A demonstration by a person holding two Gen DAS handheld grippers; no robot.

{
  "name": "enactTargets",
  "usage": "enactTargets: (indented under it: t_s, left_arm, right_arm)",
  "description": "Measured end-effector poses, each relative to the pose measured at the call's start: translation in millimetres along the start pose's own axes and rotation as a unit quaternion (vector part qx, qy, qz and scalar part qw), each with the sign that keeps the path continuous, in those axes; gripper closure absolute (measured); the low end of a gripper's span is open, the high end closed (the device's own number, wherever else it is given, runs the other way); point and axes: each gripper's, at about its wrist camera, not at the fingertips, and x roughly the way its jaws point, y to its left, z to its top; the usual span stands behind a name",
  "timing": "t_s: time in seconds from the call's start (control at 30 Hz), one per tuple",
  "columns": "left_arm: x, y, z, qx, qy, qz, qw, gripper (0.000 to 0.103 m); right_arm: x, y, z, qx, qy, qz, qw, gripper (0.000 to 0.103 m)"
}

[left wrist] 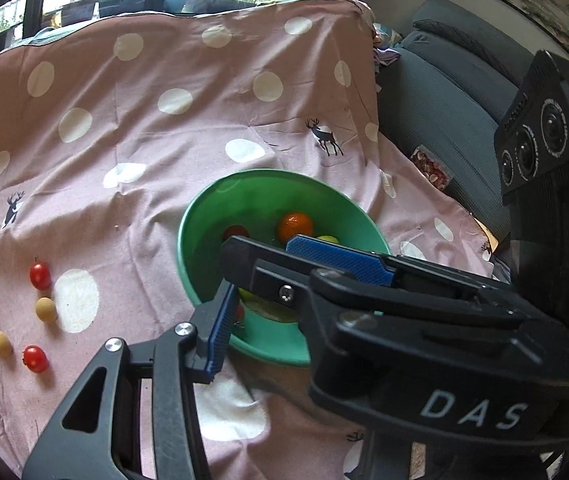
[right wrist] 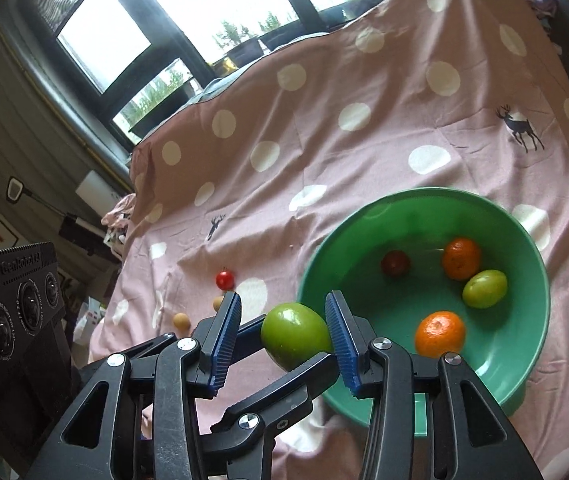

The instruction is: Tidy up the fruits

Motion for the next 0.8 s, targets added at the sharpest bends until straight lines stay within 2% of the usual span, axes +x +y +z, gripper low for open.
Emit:
enactTargets:
  t_s: [0.13,0.37,0.8]
  left_arm:
    - [16.1,-9.4,1.7,0.015,0.009,-0.005,0.9998,0.059]
    - [36.3,-14.7,0.9,0.012,0.026,-0.018,0.9994,0.059]
    - [64.3,-17.2,-7.3,-0.01,0.057,-0.02,0.9981,0.059]
  right_arm:
    - [-1.2,-22.1,-0.4,0.028,0.001,-0.001,1.0,0.056]
    - [2.2,-46.8,-2.2,0.063,0.008,-0.01,0.998,0.056]
    - [13.2,-68.0,-7.1,0.099,0.033,-0.025,0.994,0.056]
